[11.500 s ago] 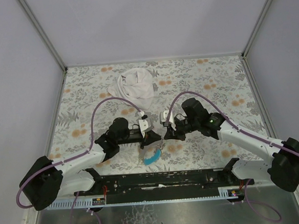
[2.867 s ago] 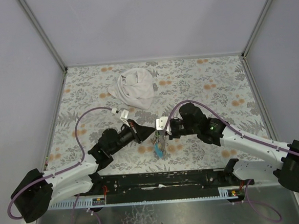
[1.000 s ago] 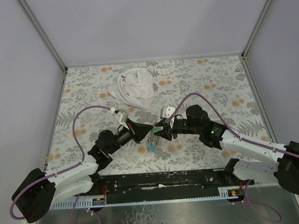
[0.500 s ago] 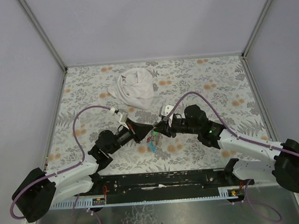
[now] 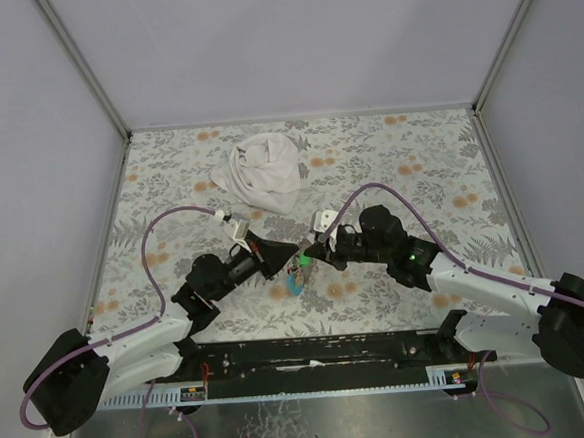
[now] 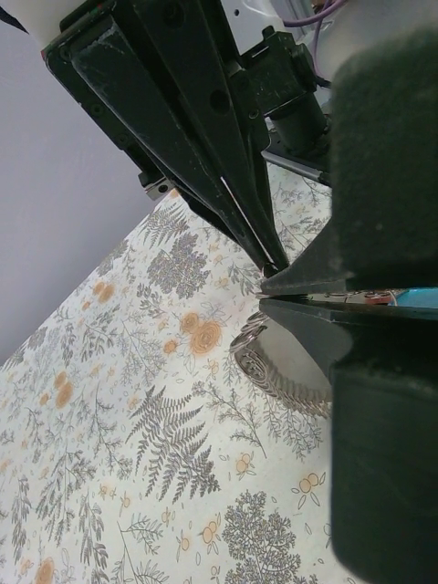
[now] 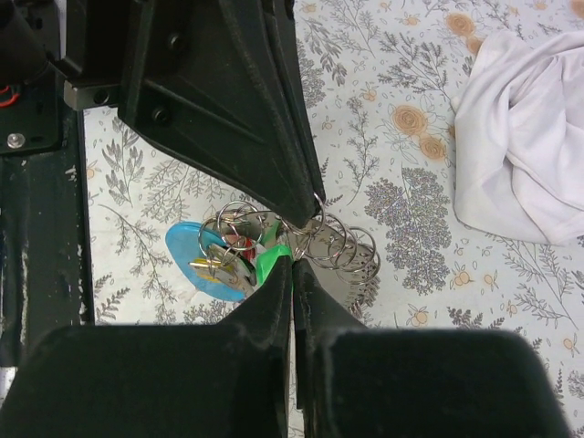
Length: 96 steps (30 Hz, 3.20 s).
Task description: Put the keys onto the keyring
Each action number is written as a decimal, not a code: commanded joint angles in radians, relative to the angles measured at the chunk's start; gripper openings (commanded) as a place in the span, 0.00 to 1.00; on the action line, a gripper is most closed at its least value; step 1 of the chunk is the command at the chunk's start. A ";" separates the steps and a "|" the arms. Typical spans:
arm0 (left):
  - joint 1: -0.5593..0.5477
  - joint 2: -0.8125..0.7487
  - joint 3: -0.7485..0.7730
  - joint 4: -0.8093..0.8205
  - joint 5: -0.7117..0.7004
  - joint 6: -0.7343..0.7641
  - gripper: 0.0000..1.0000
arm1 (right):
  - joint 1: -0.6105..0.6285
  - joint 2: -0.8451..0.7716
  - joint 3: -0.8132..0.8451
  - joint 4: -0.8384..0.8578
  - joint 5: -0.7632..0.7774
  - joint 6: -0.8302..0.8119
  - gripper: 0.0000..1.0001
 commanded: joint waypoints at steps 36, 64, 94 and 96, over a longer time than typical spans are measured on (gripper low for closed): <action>-0.009 0.040 -0.057 0.206 -0.106 -0.130 0.00 | -0.004 0.066 0.206 -0.278 -0.124 -0.254 0.00; -0.010 0.035 -0.087 0.317 0.012 -0.069 0.00 | -0.038 0.067 0.025 0.090 -0.185 -0.045 0.36; -0.011 0.079 -0.156 0.498 0.043 -0.038 0.02 | -0.107 0.102 0.092 0.027 -0.395 -0.036 0.00; -0.011 0.054 -0.155 0.448 0.042 -0.019 0.05 | -0.107 0.100 0.125 -0.047 -0.385 -0.076 0.00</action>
